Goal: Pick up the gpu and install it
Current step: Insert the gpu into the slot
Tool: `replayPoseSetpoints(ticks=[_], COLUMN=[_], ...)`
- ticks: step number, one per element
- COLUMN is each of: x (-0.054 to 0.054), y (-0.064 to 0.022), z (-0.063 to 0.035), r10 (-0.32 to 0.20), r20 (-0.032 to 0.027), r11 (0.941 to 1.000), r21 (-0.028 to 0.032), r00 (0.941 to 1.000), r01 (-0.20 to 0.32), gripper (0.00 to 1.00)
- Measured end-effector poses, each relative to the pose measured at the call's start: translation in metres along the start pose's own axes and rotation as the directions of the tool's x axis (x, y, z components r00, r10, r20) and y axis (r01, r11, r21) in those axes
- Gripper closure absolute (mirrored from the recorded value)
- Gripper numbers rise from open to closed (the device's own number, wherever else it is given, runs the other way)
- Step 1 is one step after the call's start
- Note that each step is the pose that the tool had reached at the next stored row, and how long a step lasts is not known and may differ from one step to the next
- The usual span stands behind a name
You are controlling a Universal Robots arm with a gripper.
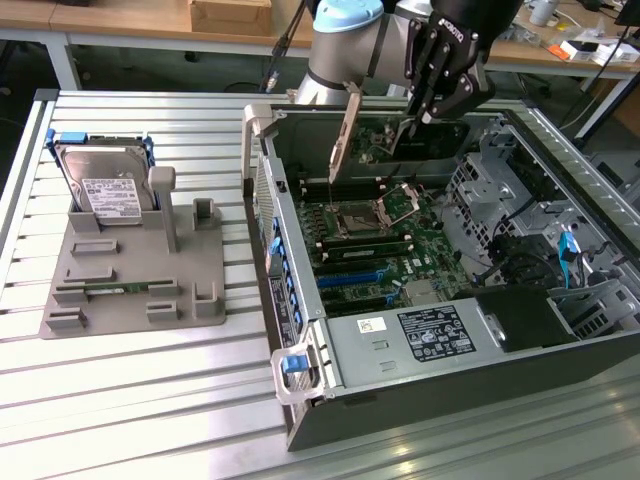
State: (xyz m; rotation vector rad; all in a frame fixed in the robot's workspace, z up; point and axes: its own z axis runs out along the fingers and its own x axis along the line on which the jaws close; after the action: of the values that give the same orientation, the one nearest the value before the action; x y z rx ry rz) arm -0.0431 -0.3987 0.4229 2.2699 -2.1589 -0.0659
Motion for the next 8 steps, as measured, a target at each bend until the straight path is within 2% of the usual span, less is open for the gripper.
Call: replayPoseSetpoints(ticks=[8], x=[0.0002], y=[-0.0001], z=[0.0024], r10=[0.0], r20=[0.0], r11=[1.0], r21=[0.0], r00=[1.0], r01=[0.0], gripper=[0.73])
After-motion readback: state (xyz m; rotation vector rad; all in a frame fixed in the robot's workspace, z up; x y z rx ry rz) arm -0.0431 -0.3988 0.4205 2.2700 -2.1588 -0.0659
